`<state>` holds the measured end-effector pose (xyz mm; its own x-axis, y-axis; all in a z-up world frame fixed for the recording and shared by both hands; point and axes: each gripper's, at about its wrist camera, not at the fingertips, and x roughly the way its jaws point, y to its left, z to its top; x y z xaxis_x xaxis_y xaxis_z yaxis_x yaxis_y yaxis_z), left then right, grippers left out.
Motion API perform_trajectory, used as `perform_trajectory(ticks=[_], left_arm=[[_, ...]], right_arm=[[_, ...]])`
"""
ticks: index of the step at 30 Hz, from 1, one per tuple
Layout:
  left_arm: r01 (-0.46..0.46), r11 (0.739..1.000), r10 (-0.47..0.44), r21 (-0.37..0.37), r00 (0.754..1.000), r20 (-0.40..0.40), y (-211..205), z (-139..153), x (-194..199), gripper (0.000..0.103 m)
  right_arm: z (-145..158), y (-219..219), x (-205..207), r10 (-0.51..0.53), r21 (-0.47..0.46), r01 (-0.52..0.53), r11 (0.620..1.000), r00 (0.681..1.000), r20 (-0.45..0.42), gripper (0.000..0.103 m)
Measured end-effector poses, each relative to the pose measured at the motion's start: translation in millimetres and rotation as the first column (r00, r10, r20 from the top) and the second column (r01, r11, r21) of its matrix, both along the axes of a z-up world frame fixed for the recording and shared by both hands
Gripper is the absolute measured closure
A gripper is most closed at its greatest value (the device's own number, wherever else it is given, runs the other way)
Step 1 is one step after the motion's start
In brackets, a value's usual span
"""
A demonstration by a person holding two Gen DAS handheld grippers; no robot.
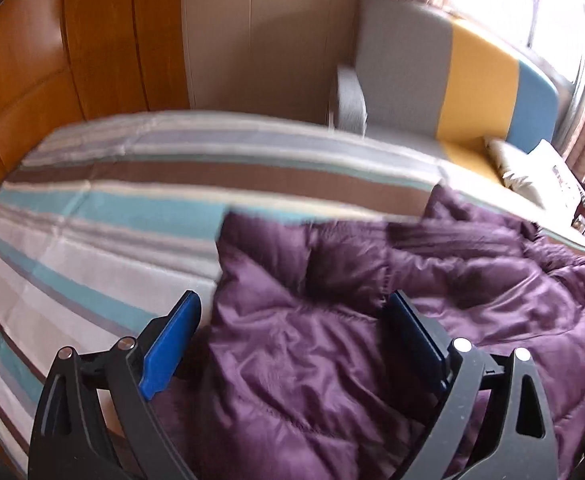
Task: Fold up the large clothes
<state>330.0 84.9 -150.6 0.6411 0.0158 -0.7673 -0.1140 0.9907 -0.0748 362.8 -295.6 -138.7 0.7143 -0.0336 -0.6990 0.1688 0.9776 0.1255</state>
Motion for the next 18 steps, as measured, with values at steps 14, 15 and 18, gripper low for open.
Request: perform_trajectory(ticks=[14,15,18], left_arm=[[-0.003,0.995,0.001,-0.103,1.0,-0.023,7,-22,7,0.002],[-0.01,0.994,0.007,-0.105,1.0,-0.022,8,-19,4,0.002],[-0.028,0.993,0.028,-0.113,1.0,0.0,10,-7,-18,0.002]], right_arm=[[-38,-32,2,-0.028,0.108,0.032,0.994,0.999,-0.038,0.078],[-34,-31,-1,-0.03,0.1,0.033,0.994,0.999,-0.031,0.078],[-22,-23,-9,-0.032,0.065,0.032,0.997,0.999,-0.003,0.078]])
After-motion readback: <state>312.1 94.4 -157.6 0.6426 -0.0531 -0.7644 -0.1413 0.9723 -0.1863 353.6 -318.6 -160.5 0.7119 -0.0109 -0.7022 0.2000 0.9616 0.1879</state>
